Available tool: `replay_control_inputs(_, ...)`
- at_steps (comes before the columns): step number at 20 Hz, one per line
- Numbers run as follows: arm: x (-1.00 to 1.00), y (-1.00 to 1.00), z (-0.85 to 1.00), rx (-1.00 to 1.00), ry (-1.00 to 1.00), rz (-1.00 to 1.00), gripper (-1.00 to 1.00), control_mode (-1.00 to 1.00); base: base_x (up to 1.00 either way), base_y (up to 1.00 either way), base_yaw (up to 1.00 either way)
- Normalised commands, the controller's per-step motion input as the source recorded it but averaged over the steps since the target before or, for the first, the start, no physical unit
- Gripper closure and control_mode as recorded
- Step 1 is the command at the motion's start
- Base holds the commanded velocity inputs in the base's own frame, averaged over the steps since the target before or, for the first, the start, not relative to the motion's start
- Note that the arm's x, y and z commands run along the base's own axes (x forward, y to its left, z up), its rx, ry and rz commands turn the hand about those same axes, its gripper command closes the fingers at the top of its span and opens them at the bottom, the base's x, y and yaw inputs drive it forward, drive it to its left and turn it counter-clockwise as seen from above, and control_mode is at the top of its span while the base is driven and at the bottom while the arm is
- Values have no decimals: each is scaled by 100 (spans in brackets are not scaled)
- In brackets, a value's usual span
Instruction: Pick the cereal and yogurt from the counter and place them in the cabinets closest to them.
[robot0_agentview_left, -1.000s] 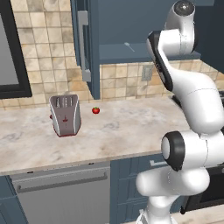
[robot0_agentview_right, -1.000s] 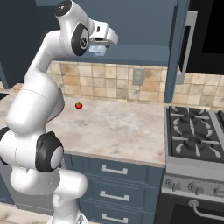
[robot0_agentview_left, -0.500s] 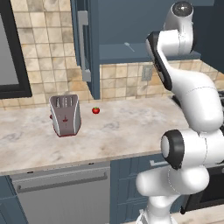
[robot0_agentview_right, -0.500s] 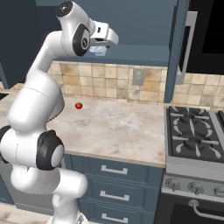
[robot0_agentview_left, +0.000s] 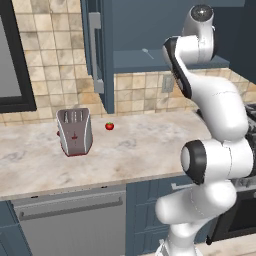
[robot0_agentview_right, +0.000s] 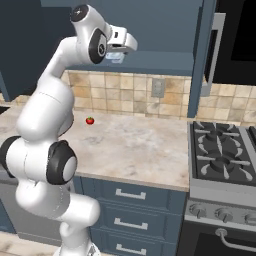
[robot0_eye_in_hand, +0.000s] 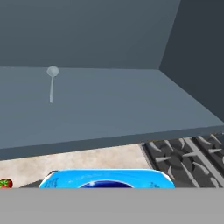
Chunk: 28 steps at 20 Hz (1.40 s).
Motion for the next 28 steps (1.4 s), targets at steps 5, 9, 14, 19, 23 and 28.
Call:
replay_control_inputs(5,27,0,-4,0,0,0,100,-100,0,0,0)
replay_control_inputs(9,30,0,-3,0,0,0,100,-100,0,0,0)
replay_control_inputs(14,30,-2,-3,0,0,0,100,-100,0,0,0)
replay_control_inputs(19,25,-1,-7,0,0,0,100,-100,0,0,0)
replay_control_inputs(23,22,-4,-10,0,0,0,100,-100,0,0,0)
replay_control_inputs(28,23,-6,-11,0,0,0,100,-100,0,0,0)
